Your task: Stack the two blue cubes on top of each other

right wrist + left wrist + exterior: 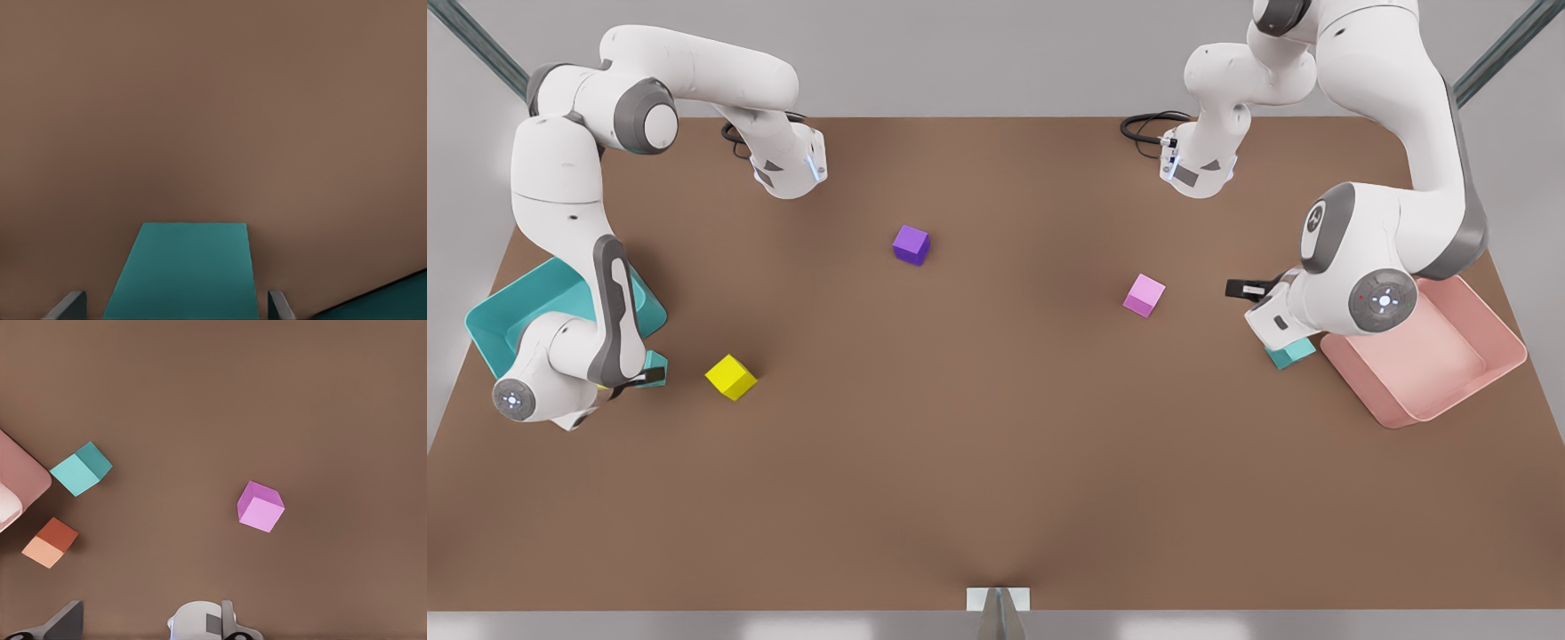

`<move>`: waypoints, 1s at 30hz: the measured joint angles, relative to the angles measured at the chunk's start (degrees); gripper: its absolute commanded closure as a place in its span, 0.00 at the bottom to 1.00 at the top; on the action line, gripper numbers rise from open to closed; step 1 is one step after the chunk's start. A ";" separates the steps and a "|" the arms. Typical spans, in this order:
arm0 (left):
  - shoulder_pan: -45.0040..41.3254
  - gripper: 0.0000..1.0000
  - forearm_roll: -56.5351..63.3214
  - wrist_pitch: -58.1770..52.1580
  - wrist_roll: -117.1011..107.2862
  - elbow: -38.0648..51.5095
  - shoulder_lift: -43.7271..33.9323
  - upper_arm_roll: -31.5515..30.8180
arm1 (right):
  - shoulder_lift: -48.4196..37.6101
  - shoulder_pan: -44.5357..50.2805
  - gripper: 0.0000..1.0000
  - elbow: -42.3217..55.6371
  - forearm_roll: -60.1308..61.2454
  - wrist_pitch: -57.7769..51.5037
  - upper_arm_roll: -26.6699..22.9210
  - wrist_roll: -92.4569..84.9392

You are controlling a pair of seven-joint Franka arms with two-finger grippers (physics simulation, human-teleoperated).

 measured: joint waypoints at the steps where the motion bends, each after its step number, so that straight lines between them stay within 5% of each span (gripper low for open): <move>1: 0.00 0.00 0.00 0.01 0.00 0.01 0.01 0.00 | 0.10 0.01 0.00 0.02 -0.02 -0.13 -0.12 0.01; 16: 0.00 0.00 -0.16 0.06 0.04 0.01 0.02 0.00 | 1.15 0.05 0.01 0.07 -0.14 -1.82 -0.83 -0.08; 20: -0.02 0.00 -0.17 0.06 0.03 0.01 0.02 0.00 | 1.22 0.09 0.32 0.07 -0.02 -2.55 -0.84 -0.10; 30: 0.00 0.00 -0.11 0.06 0.02 0.01 0.22 0.00 | 1.31 0.19 0.34 2.58 0.24 -6.26 -0.63 -0.35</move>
